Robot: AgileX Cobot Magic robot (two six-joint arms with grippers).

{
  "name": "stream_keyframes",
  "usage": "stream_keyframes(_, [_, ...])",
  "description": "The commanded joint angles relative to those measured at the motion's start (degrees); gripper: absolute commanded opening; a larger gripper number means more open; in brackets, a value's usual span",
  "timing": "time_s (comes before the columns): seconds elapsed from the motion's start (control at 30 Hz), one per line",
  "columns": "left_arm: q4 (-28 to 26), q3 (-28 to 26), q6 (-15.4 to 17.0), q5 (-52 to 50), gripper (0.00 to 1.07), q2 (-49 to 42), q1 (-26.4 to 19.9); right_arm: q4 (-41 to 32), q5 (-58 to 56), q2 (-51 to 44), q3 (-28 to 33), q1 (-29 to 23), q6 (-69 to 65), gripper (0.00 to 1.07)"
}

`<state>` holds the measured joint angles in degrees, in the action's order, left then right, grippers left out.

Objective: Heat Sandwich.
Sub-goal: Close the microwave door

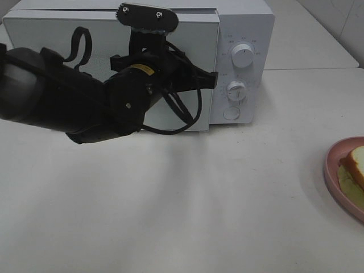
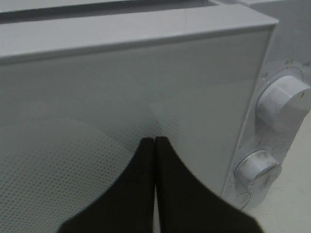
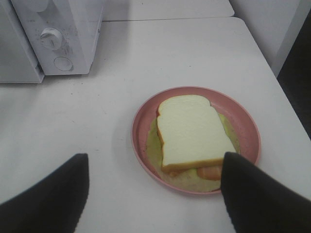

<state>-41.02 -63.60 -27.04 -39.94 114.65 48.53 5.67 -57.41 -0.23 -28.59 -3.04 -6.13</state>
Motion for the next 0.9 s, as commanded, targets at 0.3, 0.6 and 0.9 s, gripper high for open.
stream_keyframes(0.3, [-0.8, -6.0, -0.6, 3.2, 0.00, 3.0, -3.2, -0.1, 0.2, -1.6, 0.0, 0.5, 0.7, 0.73])
stream_keyframes(0.6, [1.0, -7.0, -0.3, 3.2, 0.00, 4.2, -5.5, -0.1, 0.2, -1.6, 0.0, 0.5, 0.7, 0.73])
stream_keyframes(0.9, [1.8, -9.2, -0.3, 4.5, 0.00, 4.7, -6.6, -0.1, 0.2, -1.6, 0.0, 0.5, 0.7, 0.73])
